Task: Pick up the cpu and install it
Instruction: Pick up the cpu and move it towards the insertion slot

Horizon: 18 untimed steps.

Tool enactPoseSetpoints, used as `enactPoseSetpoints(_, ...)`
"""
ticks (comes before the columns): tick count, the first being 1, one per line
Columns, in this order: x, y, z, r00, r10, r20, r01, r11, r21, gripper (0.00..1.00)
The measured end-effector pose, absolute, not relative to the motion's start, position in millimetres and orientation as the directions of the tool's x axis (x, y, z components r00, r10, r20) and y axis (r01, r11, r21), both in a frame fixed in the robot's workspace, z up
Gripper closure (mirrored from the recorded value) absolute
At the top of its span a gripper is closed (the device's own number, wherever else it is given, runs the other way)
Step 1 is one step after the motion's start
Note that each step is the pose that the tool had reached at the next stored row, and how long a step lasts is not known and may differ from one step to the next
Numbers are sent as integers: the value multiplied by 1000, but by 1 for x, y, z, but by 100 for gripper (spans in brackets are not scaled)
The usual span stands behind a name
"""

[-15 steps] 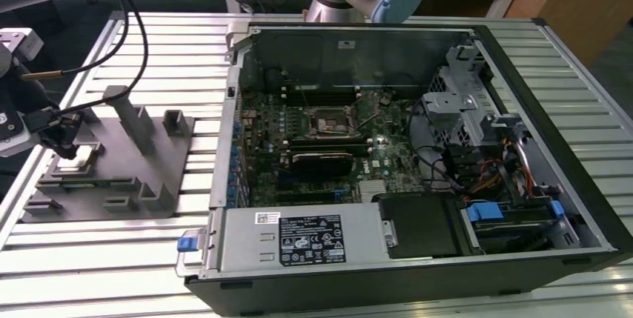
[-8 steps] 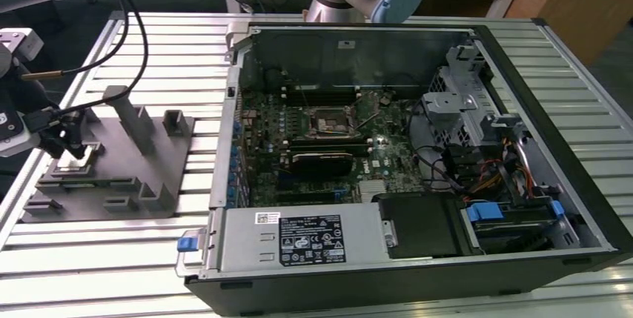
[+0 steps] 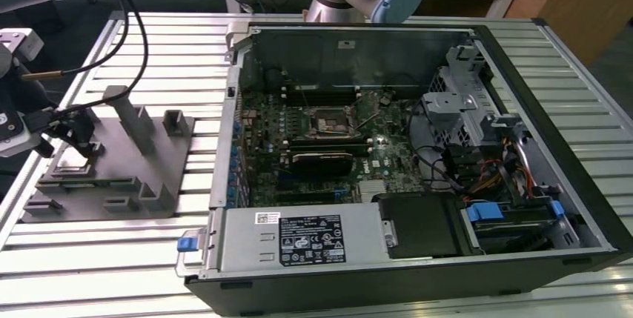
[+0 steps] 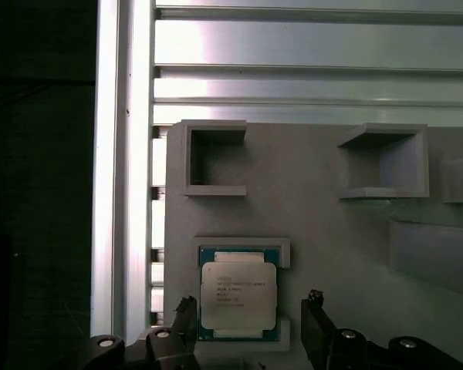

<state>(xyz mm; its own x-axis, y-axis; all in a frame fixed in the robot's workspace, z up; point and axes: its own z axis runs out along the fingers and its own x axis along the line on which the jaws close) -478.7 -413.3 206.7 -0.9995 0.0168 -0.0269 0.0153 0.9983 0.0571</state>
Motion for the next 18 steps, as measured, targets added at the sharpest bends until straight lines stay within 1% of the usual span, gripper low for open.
enactPoseSetpoints(18, -479, -412, 192, -1000, 10, -27, 9, 998, 57, 35)
